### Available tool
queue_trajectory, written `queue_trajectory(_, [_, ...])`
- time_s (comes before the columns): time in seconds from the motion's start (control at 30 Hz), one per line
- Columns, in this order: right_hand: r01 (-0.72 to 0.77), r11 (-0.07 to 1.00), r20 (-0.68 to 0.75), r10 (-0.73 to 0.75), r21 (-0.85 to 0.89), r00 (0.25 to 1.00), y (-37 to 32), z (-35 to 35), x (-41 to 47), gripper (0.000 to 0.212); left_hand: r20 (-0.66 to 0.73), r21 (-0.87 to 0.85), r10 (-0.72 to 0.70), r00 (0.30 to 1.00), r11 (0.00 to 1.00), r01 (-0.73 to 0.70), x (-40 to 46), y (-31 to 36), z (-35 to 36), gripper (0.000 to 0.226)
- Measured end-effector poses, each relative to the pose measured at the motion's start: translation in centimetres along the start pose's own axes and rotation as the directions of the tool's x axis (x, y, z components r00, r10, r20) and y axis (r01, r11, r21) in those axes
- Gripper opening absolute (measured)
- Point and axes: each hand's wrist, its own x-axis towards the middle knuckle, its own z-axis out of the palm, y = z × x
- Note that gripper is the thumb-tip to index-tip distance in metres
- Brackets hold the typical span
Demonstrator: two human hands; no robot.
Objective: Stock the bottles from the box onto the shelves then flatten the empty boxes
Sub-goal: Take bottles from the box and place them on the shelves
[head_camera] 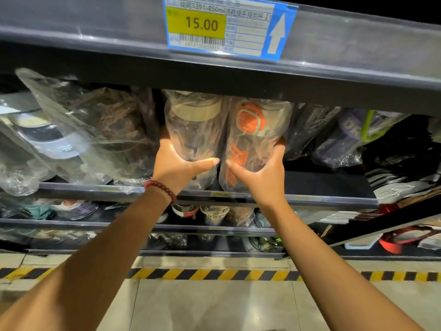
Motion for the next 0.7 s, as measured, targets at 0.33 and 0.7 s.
queue_trajectory(0.33, [-0.007,1.0,0.025,0.007,-0.005,1.0,0.3,-0.1,-0.4,0.072,0.064,0.035,0.023,0.998,0.999,-0.025,-1.6,-1.0,-0.8,0.061])
queue_trajectory(0.7, [-0.265,0.962,-0.012,0.266,0.061,0.964,-1.2,-4.5,-5.4,0.075,0.116,0.054,-0.024,0.993,0.998,0.017,-8.1,-1.8,-4.6,0.073])
